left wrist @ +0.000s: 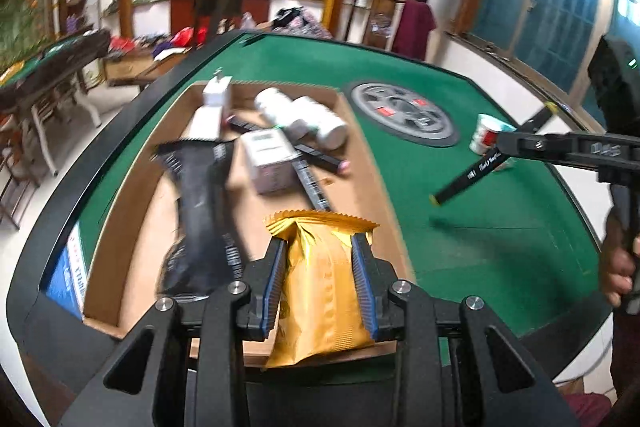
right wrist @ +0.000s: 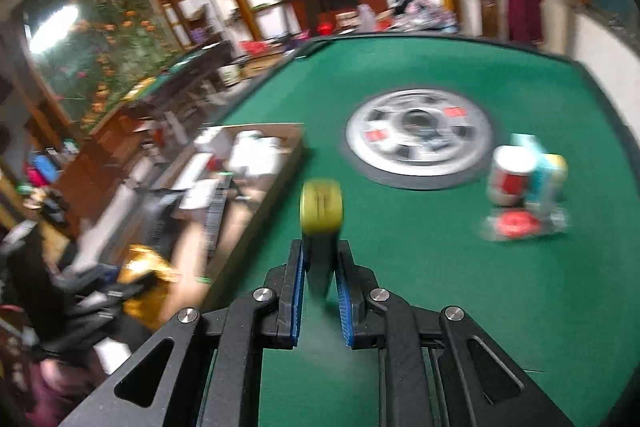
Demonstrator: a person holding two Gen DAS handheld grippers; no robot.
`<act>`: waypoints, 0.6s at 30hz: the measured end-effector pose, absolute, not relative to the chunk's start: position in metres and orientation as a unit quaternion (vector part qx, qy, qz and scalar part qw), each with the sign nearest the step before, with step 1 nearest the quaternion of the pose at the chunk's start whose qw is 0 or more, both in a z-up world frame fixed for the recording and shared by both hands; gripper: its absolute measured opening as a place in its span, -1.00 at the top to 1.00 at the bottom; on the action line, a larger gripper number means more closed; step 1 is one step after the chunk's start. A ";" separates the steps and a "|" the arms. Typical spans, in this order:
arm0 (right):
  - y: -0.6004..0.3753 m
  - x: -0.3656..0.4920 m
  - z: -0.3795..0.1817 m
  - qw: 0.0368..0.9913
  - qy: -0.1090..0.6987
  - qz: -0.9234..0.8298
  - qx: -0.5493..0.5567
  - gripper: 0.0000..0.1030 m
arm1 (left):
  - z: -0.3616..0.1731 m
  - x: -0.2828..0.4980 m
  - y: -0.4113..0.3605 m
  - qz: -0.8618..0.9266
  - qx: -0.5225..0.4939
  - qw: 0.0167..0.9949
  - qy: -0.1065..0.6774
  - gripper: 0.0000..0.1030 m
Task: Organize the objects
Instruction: 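Lower the yellow packet into the tray with left while right carries the marker in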
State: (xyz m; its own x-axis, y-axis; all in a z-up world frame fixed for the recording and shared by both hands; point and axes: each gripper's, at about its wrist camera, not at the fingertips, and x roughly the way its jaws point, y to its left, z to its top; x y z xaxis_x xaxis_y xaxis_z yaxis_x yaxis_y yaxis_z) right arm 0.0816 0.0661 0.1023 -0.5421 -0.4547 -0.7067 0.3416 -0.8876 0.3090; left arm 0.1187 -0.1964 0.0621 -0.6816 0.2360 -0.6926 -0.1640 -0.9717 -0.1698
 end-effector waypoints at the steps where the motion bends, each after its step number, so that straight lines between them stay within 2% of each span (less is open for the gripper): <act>1: 0.057 0.080 0.103 0.240 -0.073 -0.869 0.425 0.68 | 0.061 0.119 -0.199 0.916 -0.384 0.106 -0.048 0.38; 4: 0.021 0.074 0.100 0.284 -0.087 -0.846 0.444 0.66 | 0.053 0.112 -0.209 0.914 -0.392 0.095 -0.051 0.38; 7: -0.017 0.069 0.094 0.293 -0.057 -0.841 0.452 0.66 | 0.047 0.103 -0.221 0.913 -0.395 0.085 -0.059 0.38; 18: -0.089 0.025 0.050 0.273 0.004 -0.816 0.509 0.67 | 0.038 0.095 -0.239 0.913 -0.390 0.077 -0.092 0.31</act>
